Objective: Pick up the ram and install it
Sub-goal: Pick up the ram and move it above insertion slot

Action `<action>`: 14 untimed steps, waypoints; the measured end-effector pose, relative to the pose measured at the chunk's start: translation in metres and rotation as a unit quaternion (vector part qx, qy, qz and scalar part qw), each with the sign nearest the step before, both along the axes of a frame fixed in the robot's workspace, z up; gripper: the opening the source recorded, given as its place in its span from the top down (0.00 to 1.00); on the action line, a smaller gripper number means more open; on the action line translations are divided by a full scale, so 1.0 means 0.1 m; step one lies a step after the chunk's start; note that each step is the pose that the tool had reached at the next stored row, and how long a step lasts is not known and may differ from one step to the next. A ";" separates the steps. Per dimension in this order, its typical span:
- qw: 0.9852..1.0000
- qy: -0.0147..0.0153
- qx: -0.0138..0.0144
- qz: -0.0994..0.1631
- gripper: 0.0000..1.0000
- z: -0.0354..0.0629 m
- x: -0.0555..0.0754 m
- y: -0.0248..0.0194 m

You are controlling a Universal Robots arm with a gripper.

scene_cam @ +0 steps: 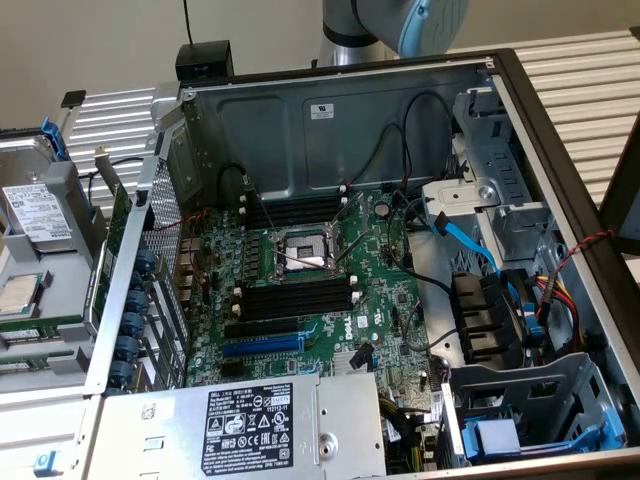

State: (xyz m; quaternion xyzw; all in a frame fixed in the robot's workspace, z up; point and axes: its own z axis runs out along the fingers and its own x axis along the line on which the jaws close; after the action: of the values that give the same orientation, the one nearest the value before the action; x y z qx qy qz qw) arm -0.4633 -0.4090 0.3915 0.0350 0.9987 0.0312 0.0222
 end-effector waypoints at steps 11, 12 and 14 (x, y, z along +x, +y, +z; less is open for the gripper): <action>1.000 0.000 0.000 0.000 0.89 0.000 0.00 0.000; 1.000 0.000 0.000 0.000 0.89 0.000 0.00 0.000; 1.000 0.000 0.000 0.004 0.89 0.000 0.00 0.000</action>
State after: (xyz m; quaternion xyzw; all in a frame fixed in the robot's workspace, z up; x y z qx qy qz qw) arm -0.4634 -0.4090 0.3914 0.0314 0.9988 0.0313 0.0221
